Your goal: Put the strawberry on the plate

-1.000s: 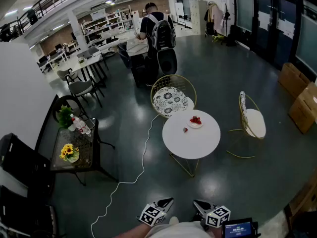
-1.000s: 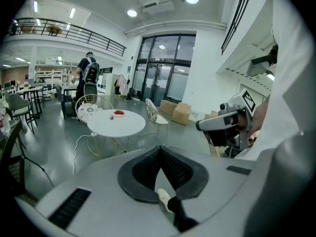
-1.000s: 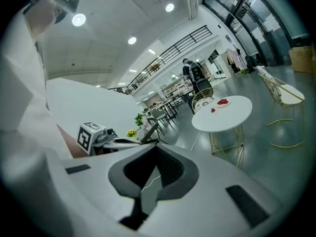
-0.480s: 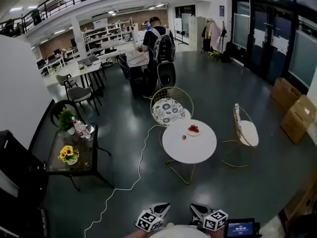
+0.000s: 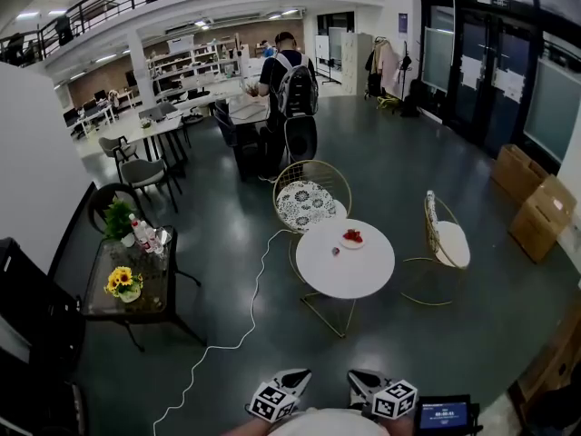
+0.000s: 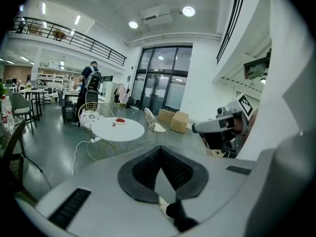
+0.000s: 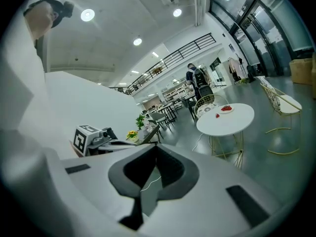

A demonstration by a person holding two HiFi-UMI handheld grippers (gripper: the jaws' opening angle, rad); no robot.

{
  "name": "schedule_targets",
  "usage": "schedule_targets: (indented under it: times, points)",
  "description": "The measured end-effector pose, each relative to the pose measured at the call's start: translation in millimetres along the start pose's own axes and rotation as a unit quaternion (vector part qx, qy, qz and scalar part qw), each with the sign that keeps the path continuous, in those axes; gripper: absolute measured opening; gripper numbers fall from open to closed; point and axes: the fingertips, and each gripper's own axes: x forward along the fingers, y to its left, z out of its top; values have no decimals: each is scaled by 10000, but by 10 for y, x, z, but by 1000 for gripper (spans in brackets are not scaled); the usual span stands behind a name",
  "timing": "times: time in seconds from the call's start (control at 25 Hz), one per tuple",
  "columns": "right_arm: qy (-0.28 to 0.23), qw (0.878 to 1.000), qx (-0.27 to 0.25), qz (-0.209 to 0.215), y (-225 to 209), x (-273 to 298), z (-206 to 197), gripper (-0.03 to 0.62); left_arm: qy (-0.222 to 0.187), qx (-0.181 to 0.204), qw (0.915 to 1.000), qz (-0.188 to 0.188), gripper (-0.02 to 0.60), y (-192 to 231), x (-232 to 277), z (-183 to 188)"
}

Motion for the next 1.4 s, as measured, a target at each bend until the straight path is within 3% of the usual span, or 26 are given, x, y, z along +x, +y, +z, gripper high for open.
schedule_targets:
  times: [0.6, 1.16, 1.4]
  points:
    - [-25, 10000, 27, -38, -68, 167, -15, 8, -7, -56, 10000, 69, 8, 172, -4, -70]
    - [-62, 9999, -35, -134, -129, 174, 73, 8, -275, 52, 9996, 75, 8, 253, 80, 154]
    - [-79, 9998, -178, 50, -115, 358, 247, 8, -299, -12, 9993, 212, 8, 405, 32, 175]
